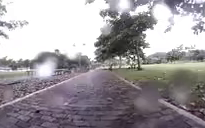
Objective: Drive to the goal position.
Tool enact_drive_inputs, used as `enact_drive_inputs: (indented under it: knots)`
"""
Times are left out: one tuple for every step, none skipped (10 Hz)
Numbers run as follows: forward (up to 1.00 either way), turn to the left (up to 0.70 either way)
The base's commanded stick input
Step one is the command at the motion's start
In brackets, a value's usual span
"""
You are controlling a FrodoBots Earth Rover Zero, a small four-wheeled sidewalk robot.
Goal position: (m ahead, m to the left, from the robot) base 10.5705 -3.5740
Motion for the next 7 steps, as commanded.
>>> enact_drive_inputs:
  knots:
    - [0.70, 0.00]
    - [0.70, 0.00]
    - [0.70, 0.00]
    - [0.70, 0.00]
    - [0.70, 0.00]
    - [0.70, 0.00]
    - [0.70, 0.00]
